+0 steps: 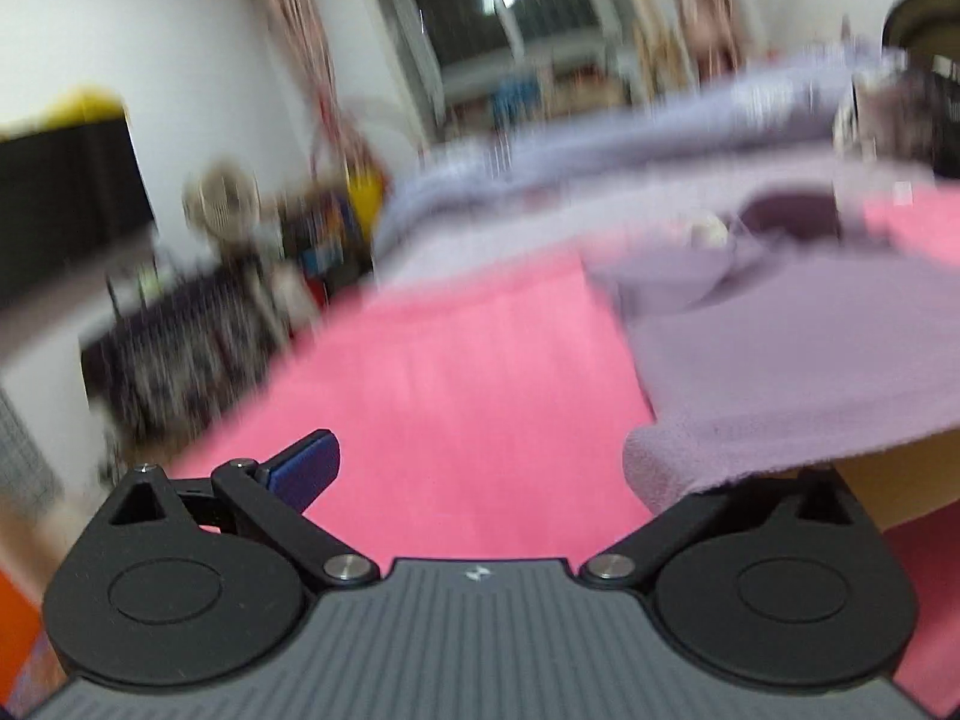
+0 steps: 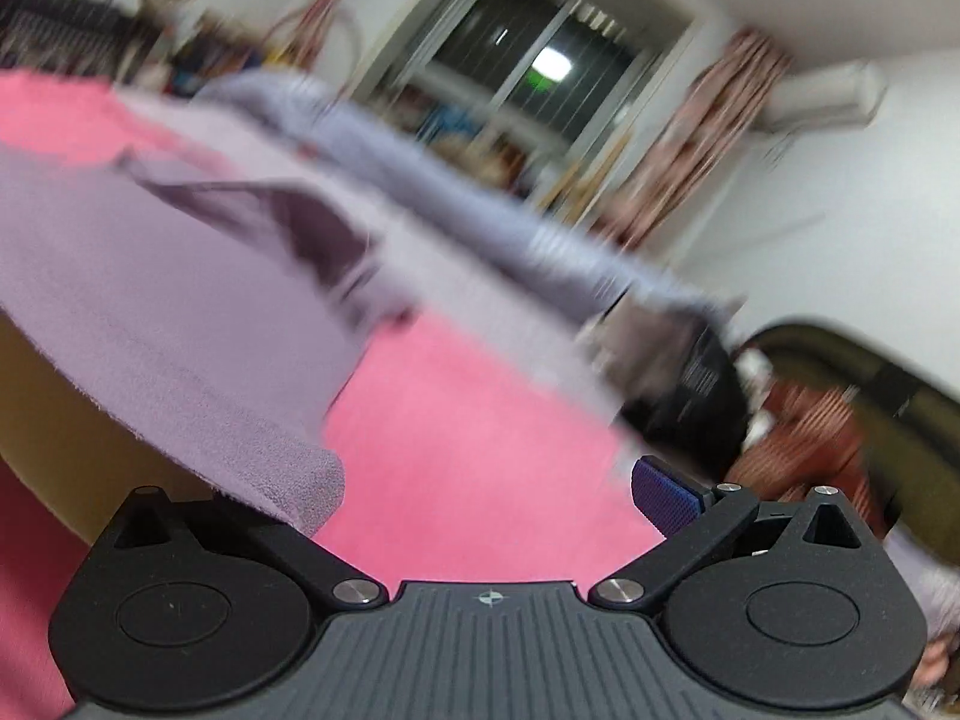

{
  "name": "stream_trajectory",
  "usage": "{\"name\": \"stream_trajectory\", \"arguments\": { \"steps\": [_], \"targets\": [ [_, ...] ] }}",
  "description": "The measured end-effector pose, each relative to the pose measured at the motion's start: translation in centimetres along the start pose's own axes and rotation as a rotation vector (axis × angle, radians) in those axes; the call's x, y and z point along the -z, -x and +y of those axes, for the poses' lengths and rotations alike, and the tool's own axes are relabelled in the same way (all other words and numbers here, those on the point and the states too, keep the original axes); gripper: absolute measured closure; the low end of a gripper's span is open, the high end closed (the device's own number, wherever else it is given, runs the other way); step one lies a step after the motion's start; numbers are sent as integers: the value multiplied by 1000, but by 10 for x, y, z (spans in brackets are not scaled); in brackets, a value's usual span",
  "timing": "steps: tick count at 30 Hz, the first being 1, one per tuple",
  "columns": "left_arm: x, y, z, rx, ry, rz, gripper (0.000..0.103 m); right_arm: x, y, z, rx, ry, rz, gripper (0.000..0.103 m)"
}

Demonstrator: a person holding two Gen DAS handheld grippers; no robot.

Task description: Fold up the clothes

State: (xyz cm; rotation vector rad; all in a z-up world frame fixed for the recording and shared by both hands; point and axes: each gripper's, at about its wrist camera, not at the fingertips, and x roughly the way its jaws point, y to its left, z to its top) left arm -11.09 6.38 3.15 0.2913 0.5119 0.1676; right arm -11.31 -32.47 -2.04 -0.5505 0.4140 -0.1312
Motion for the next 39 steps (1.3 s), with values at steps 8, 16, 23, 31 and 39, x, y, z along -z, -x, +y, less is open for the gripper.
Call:
{"name": "stream_trajectory", "arguments": {
  "steps": [8, 16, 23, 31, 39],
  "targets": [
    [3, -21, -7, 14, -58, 38, 0, -2, 1, 13, -35, 43, 21, 0],
    [-220, -13, 59, -71, 171, -404, 0, -201, -14, -118, 171, -137, -425, 0],
    [-147, -28, 43, 8, 101, -255, 0, -128, -19, -79, 134, -64, -309, 0],
    [0, -39, -6, 71, -22, 58, 0, 6, -15, 6, -64, 63, 37, 0],
    [5, -29, 1, 72, 8, 28, 0, 4, -1, 25, -33, 30, 19, 0]
  ]
}}
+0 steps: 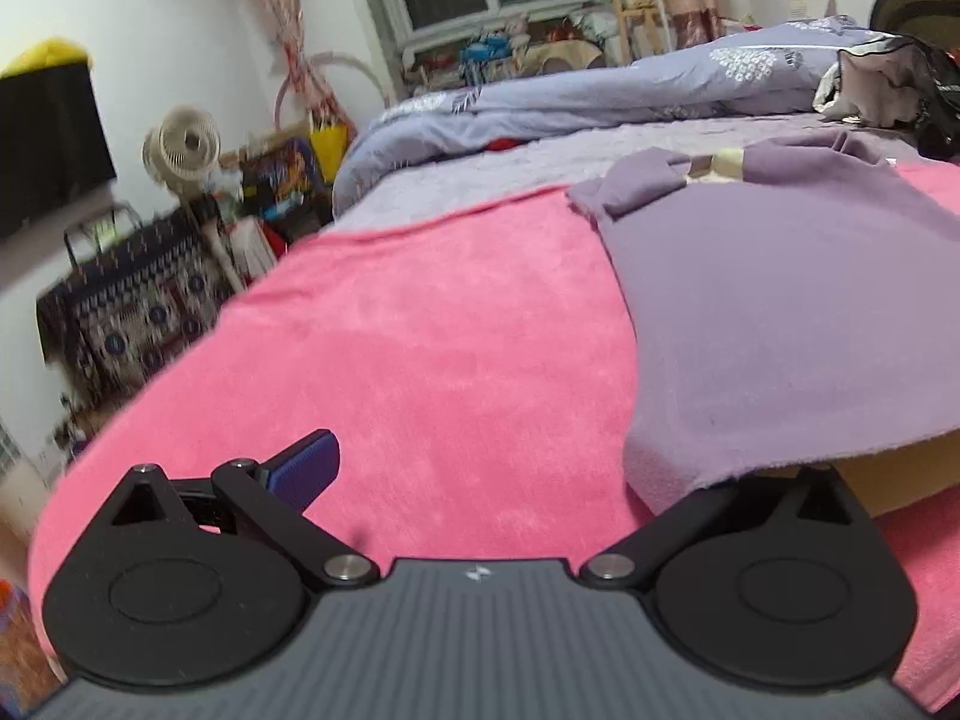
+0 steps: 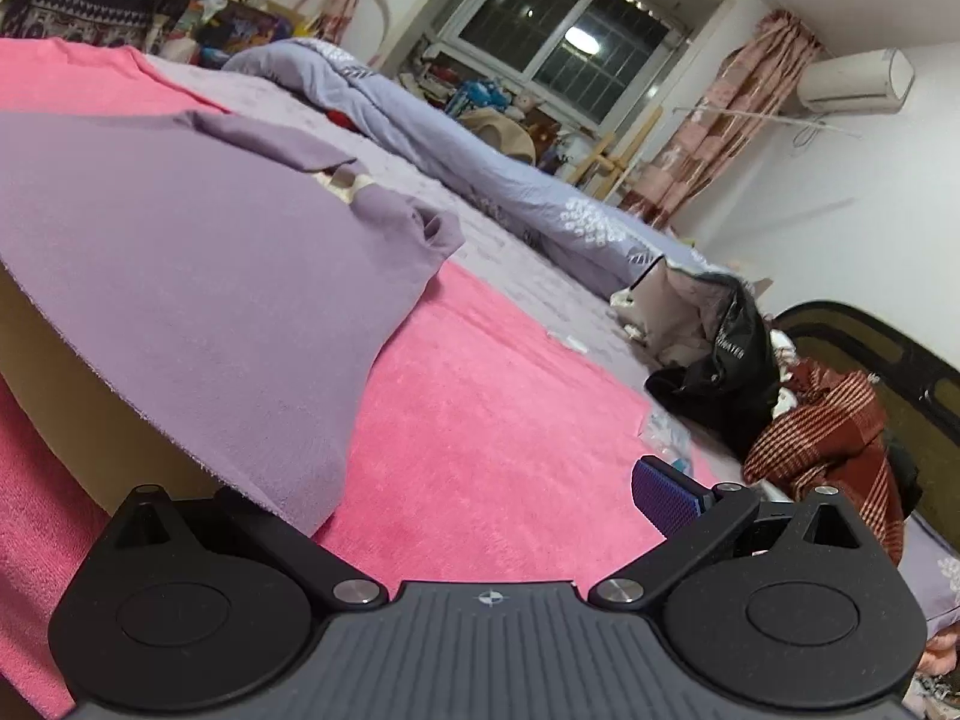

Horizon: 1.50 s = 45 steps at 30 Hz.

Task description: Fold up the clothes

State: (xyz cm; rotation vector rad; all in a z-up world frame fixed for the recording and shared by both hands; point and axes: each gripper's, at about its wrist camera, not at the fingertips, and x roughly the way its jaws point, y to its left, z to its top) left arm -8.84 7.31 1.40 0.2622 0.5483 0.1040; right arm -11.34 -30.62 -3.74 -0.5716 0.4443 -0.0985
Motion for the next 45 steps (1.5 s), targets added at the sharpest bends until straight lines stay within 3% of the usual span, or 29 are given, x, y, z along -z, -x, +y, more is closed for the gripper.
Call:
{"name": "stream_trajectory", "arguments": {
  "steps": [11, 21, 27, 29, 31, 34, 37, 40, 42, 45],
  "targets": [
    [17, -4, 0, 24, -9, 33, 0, 14, 13, -14, -22, -5, 31, 0],
    [32, 18, -7, 42, -118, -35, 0, 31, 44, -1, -41, 119, -97, 0],
    [37, 35, 1, 67, -176, -40, 0, 39, 56, -20, -165, 106, -7, 0],
    [39, 48, 5, 50, -210, -51, 0, 43, 62, -27, -167, 129, 35, 0],
    [40, 62, 11, 19, -242, -66, 0, 43, 72, -40, -158, 109, 54, 0],
    [23, 78, 27, -61, -199, -120, 0, 26, 79, -68, -122, -43, 17, 0],
    [-19, 82, 30, -17, -69, -211, 0, -6, 61, -88, -91, -272, -61, 0],
    [-55, 67, -1, 22, -14, -268, 0, -37, 34, -75, -110, -367, -139, 0],
    [-63, 48, -32, 43, -35, -253, 0, -51, 15, -55, -130, -370, -134, 0],
    [-52, 17, -68, 20, -92, -153, 0, -60, -4, -20, -185, -308, -87, 0]
  ]
}}
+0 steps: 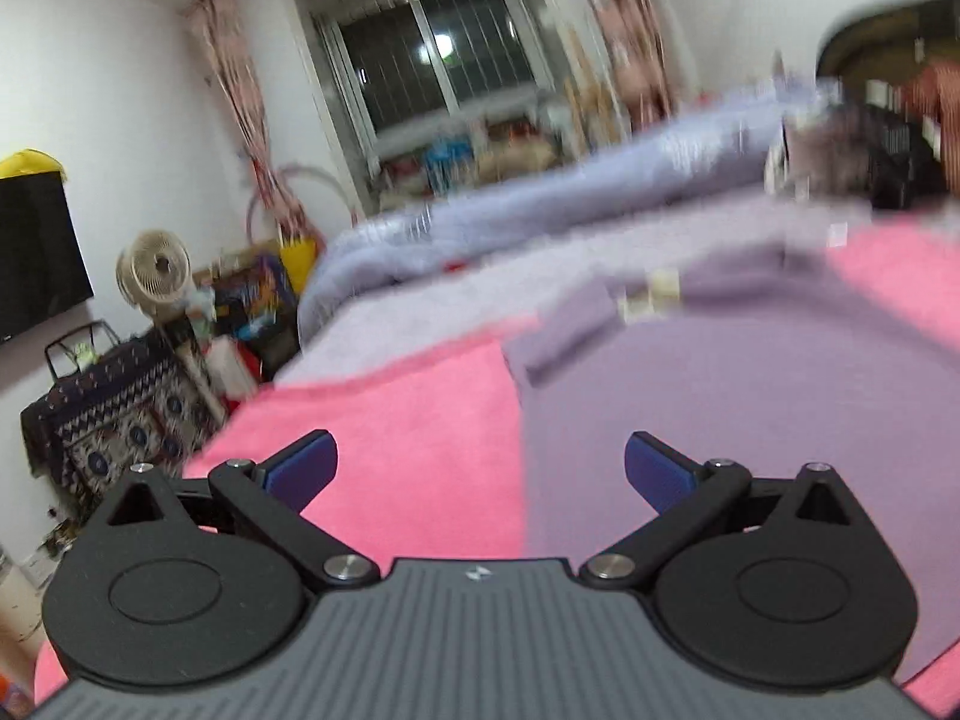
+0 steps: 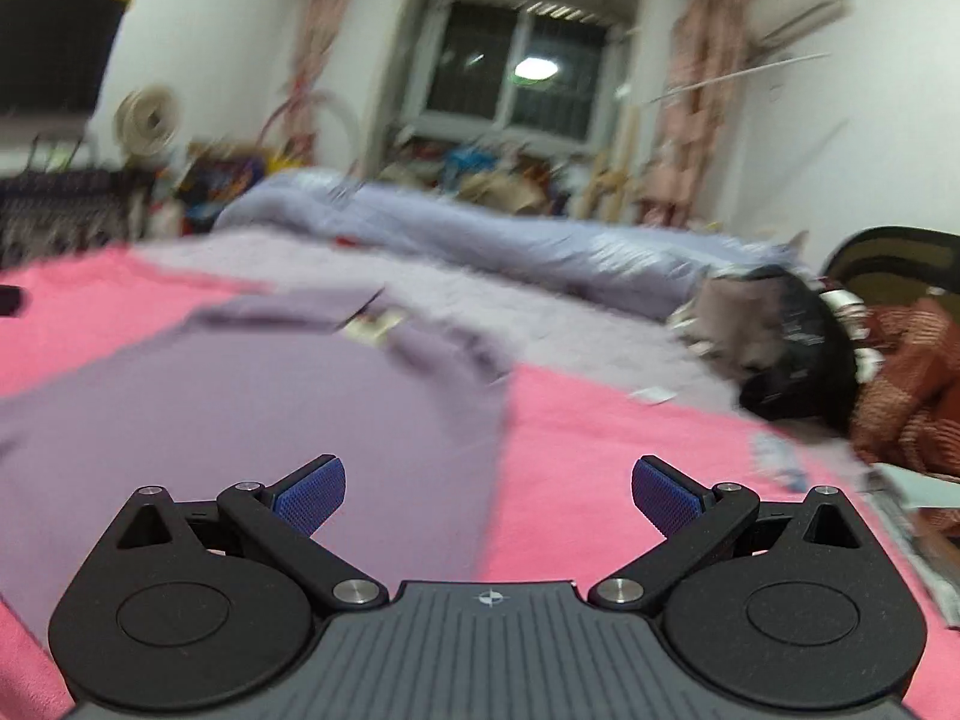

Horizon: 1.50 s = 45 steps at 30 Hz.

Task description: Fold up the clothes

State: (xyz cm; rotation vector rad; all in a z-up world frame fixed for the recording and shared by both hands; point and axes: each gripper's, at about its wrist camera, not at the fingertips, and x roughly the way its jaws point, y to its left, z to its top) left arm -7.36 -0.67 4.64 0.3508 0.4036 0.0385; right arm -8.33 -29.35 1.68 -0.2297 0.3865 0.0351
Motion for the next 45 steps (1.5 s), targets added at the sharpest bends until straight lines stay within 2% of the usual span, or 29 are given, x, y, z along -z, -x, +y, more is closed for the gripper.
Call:
{"name": "stream_trajectory", "arguments": {
  "steps": [4, 7, 11, 14, 16, 19, 22, 24, 28, 30, 34, 36, 39, 41, 43, 44, 45],
  "targets": [
    [44, -22, -1, -83, -47, 167, 0, 27, -5, 22, 33, 159, 89, 0],
    [74, -8, 34, -37, 51, 140, 0, 50, 10, 9, 59, 174, 109, 0],
    [89, 4, 69, -108, 117, 197, 0, 71, 31, -23, 134, 147, 189, 0],
    [83, 14, 82, -177, 96, 186, 0, 80, 37, -43, 208, 139, 240, 0],
    [73, 19, 84, -219, 61, 141, 0, 80, 40, -51, 247, 132, 242, 0],
    [48, 27, 86, -161, 103, 55, 0, 73, 42, -57, 273, 132, 210, 0],
    [13, 20, 71, -74, 141, -4, 0, 62, 38, -59, 265, 119, 168, 0],
    [2, 12, 54, -38, 121, -32, 0, 52, 32, -56, 240, 110, 142, 0],
    [-2, -7, 5, 33, 22, -35, 0, 41, 24, -41, 181, 120, 104, 0],
    [12, -14, -9, 57, -13, -4, 0, 34, 20, -34, 145, 123, 93, 0],
    [57, -31, -16, 28, -43, 143, 0, 16, 6, -21, 110, 170, 48, 0],
    [71, -26, 4, 58, 86, 125, 0, 3, -4, -20, 113, 193, 17, 0],
    [77, -28, 27, 111, 220, 169, 0, -27, -34, -30, 110, 148, -18, 0],
    [75, -28, 35, 137, 241, 185, 0, -49, -62, -40, 79, 89, -23, 0],
    [71, -29, 41, 140, 208, 180, 0, -72, -97, -51, 37, 30, -25, 3],
    [69, -30, 42, 135, 193, 187, 0, -84, -119, -54, 18, 17, -22, 7],
    [68, -32, 43, 129, 178, 194, 0, -95, -138, -52, 1, 31, -17, 16]
  ]
}}
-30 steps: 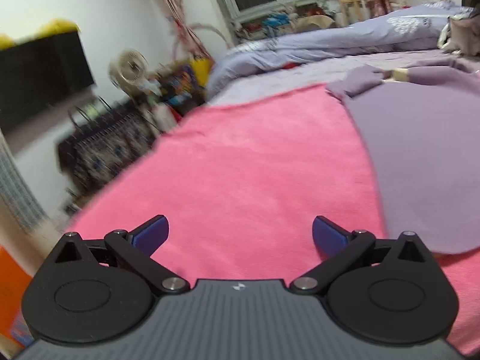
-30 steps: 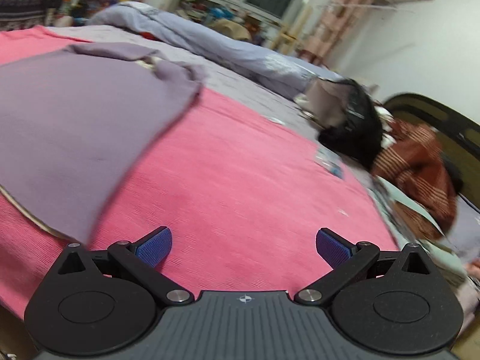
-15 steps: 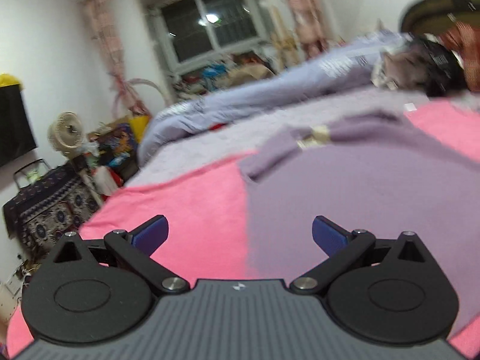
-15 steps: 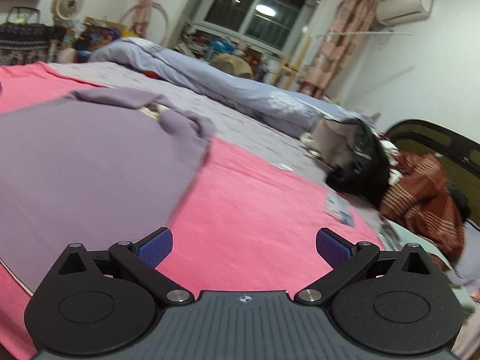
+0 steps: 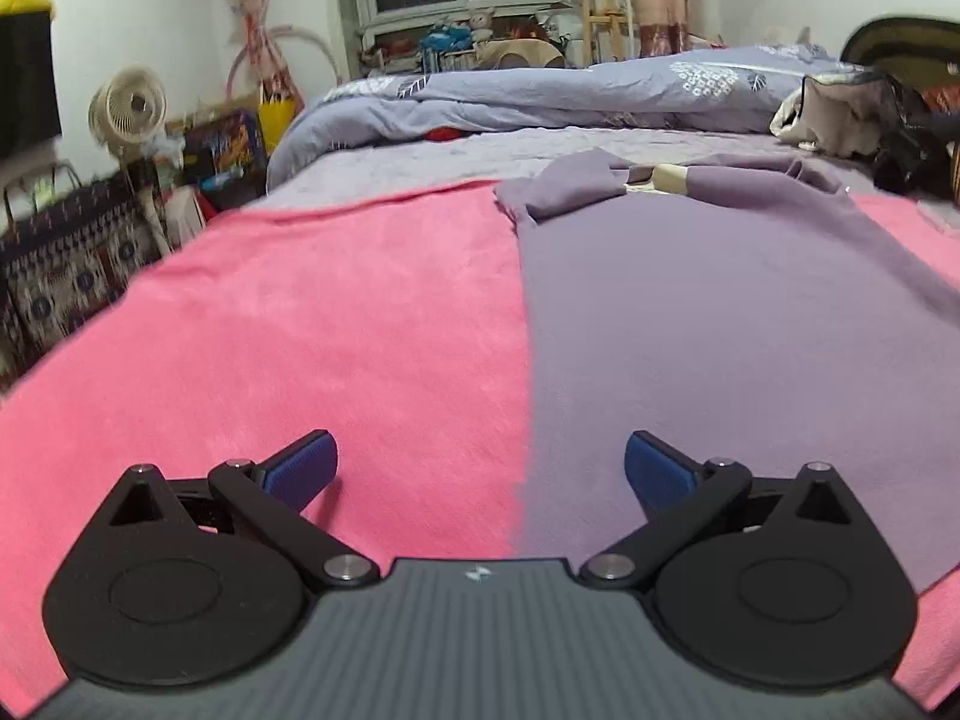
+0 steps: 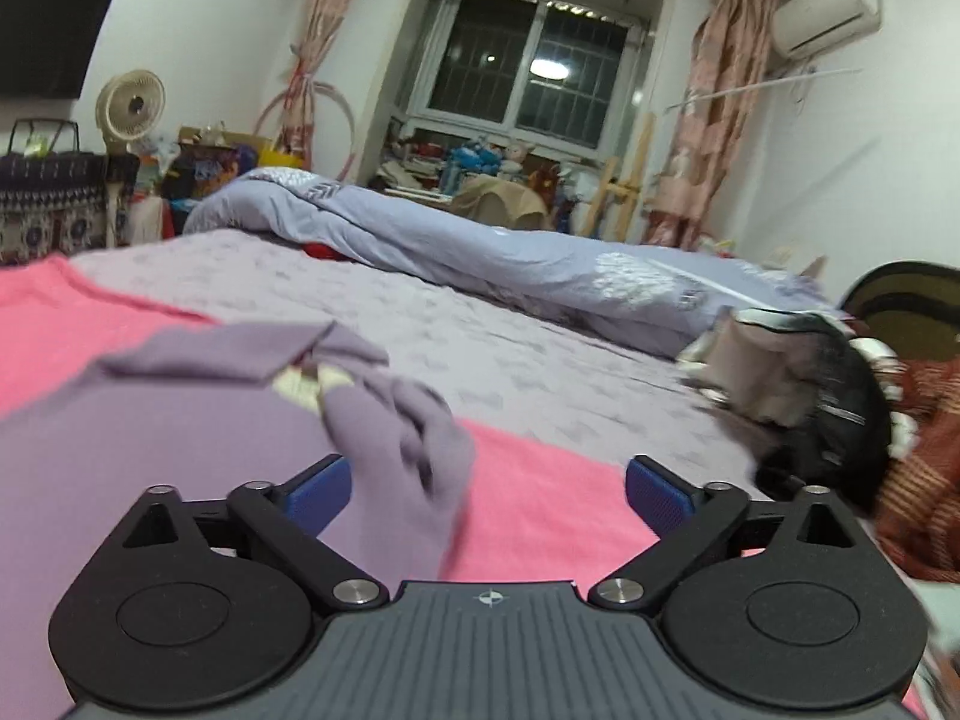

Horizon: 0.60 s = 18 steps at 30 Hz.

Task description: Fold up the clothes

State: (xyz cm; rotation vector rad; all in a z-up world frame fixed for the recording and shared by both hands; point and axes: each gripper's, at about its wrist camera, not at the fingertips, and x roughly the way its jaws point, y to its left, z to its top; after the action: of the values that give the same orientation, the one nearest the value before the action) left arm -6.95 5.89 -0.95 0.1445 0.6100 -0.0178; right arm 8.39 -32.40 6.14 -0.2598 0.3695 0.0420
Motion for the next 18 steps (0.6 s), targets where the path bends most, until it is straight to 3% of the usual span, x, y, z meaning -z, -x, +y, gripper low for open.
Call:
{"name": "stream_trajectory", "arguments": {
  "steps": [2, 4, 10, 12, 14, 18],
  "targets": [
    [-1, -6, 5, 12, 11, 26, 0, -21, -41, 10, -24, 54, 15, 30],
    [0, -13, 14, 48, 78, 53, 0, -41, -83, 29, -56, 119, 41, 35],
    [-7, -20, 13, 53, 100, 83, 0, -80, -191, 102, -109, 309, 113, 46],
    [-10, -23, 13, 50, 101, 107, 0, -87, -221, 121, -142, 328, 170, 62],
    [-12, -24, 13, 49, 103, 119, 0, -87, -242, 138, -148, 371, 216, 69],
    [-11, -22, 14, 46, 108, 132, 0, -80, -274, 159, -188, 465, 309, 69]
  ]
}}
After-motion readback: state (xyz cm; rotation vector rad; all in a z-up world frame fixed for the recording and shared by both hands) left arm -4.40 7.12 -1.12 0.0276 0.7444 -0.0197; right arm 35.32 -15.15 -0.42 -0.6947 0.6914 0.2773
